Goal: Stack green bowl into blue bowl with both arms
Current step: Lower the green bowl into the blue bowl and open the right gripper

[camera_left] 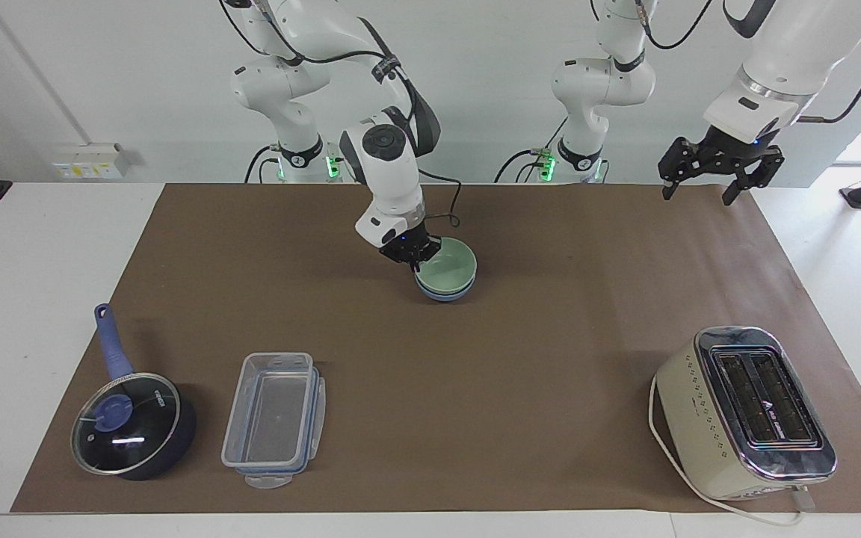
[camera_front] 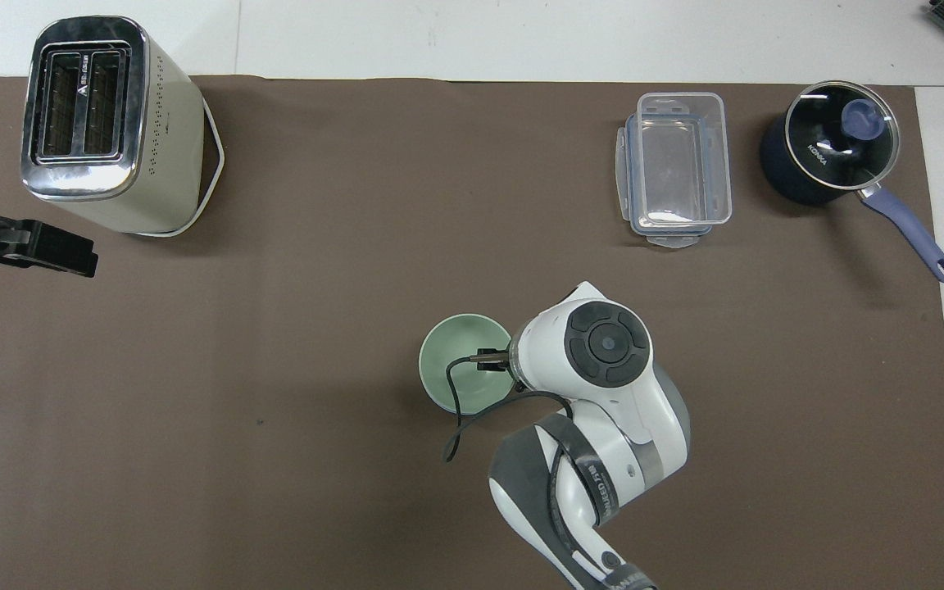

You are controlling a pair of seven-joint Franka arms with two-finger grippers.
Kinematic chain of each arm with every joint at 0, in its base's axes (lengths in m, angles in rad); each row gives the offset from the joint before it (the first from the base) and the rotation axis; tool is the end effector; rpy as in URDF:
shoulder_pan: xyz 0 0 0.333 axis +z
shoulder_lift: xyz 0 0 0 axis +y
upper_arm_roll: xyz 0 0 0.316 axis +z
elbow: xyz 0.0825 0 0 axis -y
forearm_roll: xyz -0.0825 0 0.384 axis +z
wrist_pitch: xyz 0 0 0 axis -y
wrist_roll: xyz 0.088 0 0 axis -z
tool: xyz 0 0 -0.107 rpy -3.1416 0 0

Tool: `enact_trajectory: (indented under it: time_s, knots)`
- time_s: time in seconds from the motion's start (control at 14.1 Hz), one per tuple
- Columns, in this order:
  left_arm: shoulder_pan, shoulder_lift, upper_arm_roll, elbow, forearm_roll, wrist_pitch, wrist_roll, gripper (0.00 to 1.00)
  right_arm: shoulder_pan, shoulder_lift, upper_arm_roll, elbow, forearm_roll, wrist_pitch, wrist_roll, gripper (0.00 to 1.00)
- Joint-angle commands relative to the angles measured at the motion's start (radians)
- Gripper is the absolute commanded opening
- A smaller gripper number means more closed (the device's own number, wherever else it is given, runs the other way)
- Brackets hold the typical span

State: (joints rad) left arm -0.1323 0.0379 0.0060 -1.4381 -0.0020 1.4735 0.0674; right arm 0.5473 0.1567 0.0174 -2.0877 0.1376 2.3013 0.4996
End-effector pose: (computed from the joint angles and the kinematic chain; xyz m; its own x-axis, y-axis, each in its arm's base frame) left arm 0.5521 -0.0704 0.6569 0.9813 -0.1927 -0.0024 -0.1927 -0.9813 0.0019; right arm 0.4855 0.3108 0.3555 0.9997 -0.0237 -0.0073 -0.0244 -0.9923 -0.1212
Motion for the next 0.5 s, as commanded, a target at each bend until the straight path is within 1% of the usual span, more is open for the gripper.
enact_trajectory:
  time_s: [0.0,0.28,0.35,0.42]
  knots:
    - [0.014,-0.021,-0.008,-0.024,0.013,-0.006,0.009,1.0,0.008,-0.008,-0.002,-0.017,0.016,0.026,0.011,0.0]
    - [0.013,-0.021,-0.009,-0.024,0.013,-0.006,0.009,1.0,0.006,-0.008,-0.002,-0.018,0.016,0.023,0.001,0.0]
    - [0.014,-0.021,-0.009,-0.024,0.013,-0.004,0.009,1.0,0.006,-0.008,-0.002,-0.02,0.016,0.023,-0.001,0.02]
    - [0.014,-0.021,-0.009,-0.024,0.013,-0.004,0.009,1.0,0.006,-0.008,-0.002,-0.02,0.016,0.023,-0.001,0.06]
